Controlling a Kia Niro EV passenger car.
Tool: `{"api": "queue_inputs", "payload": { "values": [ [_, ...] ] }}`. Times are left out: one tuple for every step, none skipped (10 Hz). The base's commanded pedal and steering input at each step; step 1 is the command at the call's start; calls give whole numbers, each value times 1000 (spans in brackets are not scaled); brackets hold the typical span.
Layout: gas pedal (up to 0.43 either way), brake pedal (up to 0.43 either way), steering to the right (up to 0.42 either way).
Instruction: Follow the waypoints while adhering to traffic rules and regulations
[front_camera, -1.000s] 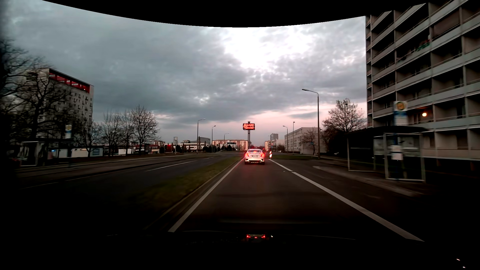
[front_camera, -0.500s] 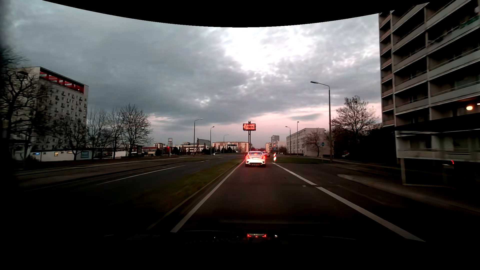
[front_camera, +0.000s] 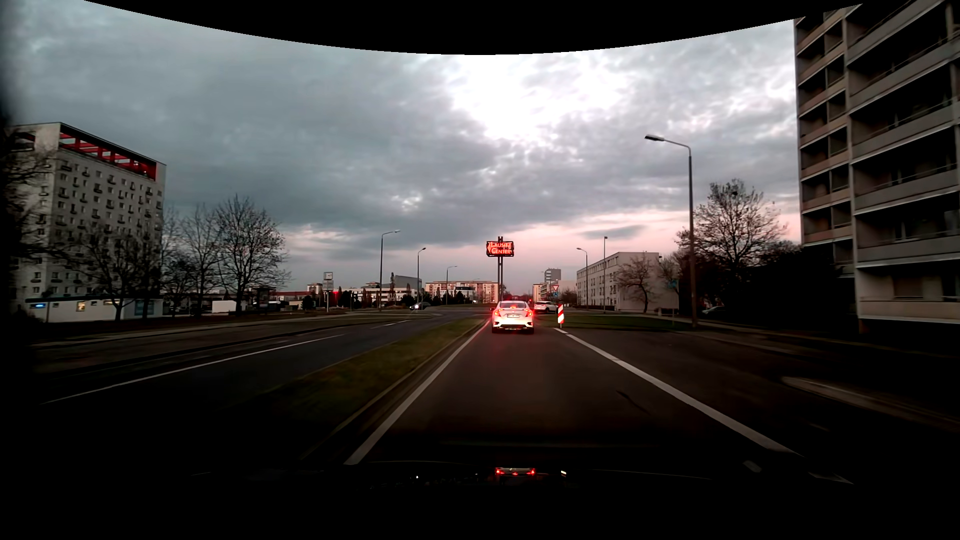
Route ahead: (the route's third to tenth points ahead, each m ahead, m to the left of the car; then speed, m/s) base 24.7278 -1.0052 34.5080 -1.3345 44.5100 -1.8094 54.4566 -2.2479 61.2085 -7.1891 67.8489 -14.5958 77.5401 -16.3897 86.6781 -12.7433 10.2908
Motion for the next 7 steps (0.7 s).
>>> {"api": "queue_inputs", "payload": {
  "values": [
    [0,85,0],
    [0,85,0],
    [0,98,0],
    [0,104,0],
    [0,122,0],
    [0,128,0],
    [0,140,0]
  ]
}}
